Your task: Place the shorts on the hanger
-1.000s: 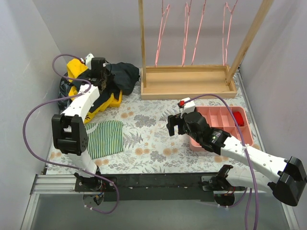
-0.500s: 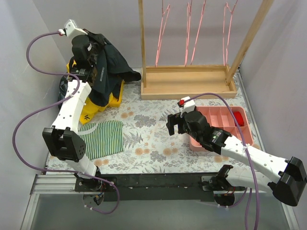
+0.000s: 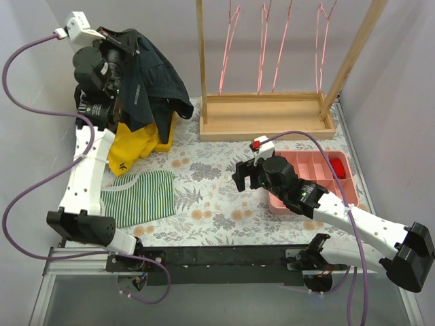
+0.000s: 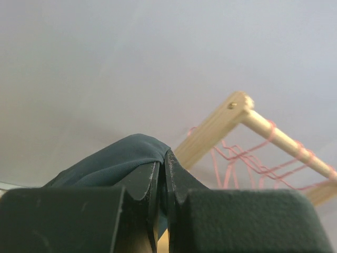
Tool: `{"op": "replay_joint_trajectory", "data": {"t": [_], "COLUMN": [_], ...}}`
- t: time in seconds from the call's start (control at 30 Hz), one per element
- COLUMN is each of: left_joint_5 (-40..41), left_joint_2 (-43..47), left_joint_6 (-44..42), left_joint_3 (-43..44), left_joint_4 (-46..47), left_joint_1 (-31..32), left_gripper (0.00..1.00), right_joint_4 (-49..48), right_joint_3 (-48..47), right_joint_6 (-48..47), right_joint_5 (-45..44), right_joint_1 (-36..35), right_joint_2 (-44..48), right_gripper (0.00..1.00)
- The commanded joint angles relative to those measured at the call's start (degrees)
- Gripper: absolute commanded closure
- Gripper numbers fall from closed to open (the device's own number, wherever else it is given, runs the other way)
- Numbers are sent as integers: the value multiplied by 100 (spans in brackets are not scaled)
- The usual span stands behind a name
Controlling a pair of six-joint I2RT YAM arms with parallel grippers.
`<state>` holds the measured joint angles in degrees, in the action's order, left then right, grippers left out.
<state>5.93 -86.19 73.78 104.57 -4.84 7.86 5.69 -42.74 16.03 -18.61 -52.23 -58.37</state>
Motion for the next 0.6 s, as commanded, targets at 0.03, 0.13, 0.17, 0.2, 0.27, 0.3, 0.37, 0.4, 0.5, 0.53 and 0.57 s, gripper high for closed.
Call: {"op": "replay_joint_trajectory", "data": {"t": [0.03, 0.13, 0.17, 0.2, 0.27, 0.3, 0.37, 0.4, 0.5, 0.53, 0.57], "left_joint_5": [-584, -892, -1005, -1076, -1199, -1322, -1437, -1524, -1709, -1884, -1955], "left_joint_2": [1034, 1314, 1394, 1464, 1701, 1798, 2114, 2211, 2615, 2721, 2887], "left_joint_6": [286, 453, 497, 549, 708, 769, 936, 971, 1165, 1226, 1322], "left_joint_3": [-25, -95, -130, -191, -358, -455, -813, -938, -1482, -1588, -1694], "left_joint_4": [-165, -429, -482, -509, -649, -676, -711, -711, -720, -729, -737], "left_joint_1": [14, 23, 23, 32, 32, 32, 40, 40, 40, 49, 41], "left_gripper": [100, 100, 100, 100, 100, 100, 100, 100, 100, 100, 100], "right_joint_4": [-989, -1386, -1674, -1833, -2350, -2519, -2853, -3081, -3511, -3636, -3785], "right_joint_3": [-261, -217, -191, -173, -147, -155, -199, -313, -524, -533, -551], "right_joint_6": [128, 382, 444, 610, 786, 857, 963, 946, 971, 1163, 1313], "right_joint_5": [454, 586, 604, 587, 587, 561, 324, 140, -555, -652, -644], "right_joint_1": [2, -7, -33, -51, -138, -200, -523, -682, -1201, -1246, -1324], "right_joint_2": [10, -122, -226, -288, -516, -613, -946, -1070, -1624, -1756, -2018], "right_gripper": [5, 7, 8, 9, 10, 11, 11, 11, 11, 11, 11]}}
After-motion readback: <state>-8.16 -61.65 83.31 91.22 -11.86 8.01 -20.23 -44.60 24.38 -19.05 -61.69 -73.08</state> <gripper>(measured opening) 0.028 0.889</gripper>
